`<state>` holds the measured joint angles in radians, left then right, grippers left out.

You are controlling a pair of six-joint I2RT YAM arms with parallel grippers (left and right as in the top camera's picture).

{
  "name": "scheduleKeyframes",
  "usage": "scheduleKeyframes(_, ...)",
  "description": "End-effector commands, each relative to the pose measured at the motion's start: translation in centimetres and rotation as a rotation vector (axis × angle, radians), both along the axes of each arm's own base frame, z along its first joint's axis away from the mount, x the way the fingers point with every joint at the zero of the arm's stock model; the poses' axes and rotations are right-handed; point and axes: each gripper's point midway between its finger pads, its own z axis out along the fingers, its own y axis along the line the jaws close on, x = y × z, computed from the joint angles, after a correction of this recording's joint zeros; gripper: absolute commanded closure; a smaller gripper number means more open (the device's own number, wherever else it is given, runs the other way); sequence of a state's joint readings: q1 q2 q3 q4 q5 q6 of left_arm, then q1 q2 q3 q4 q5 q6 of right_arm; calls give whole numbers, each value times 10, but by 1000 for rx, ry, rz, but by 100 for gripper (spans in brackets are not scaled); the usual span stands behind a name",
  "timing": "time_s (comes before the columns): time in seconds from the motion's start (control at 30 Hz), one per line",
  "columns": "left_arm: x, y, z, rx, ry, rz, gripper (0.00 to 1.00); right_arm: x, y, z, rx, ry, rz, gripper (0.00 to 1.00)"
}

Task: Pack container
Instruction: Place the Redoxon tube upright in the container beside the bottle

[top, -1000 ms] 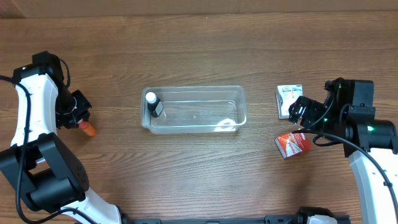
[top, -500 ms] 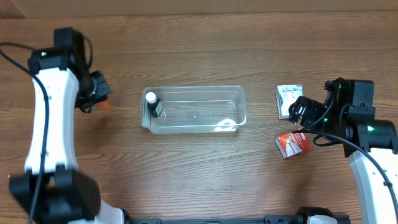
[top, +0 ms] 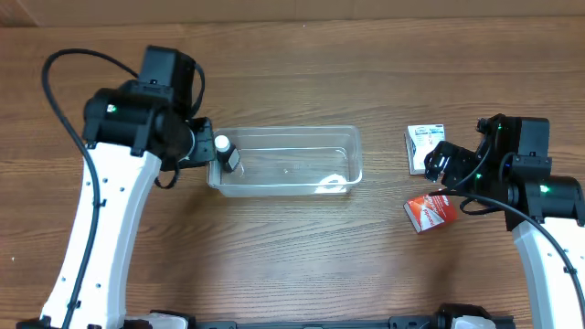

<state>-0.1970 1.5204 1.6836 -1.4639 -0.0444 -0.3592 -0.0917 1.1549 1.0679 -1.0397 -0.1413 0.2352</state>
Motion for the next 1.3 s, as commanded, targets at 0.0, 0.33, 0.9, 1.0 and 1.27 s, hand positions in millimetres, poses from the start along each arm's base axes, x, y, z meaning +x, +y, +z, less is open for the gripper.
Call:
scheduleKeyframes(0.0,-4,-5,-23,-12,63,2,96,6,-4,13,-11,-40,-12,0)
scheduleKeyframes(0.33,-3,-16,-57,-45,101,-18,96,6,-4,13,-11,-40,-12,0)
scheduleKeyframes(0.9,14,-25,-115,47,239,-51,96,6,-4,13,-12,-40,-12,0)
scheduleKeyframes(1.0,18,-24,-119,61,234,-49,96,6,-4,13,-11,-40,-12,0)
scheduleKeyframes(1.27,19,-24,-137,76,289,-49,96,6,-4,13,-12,-40,-12,0)
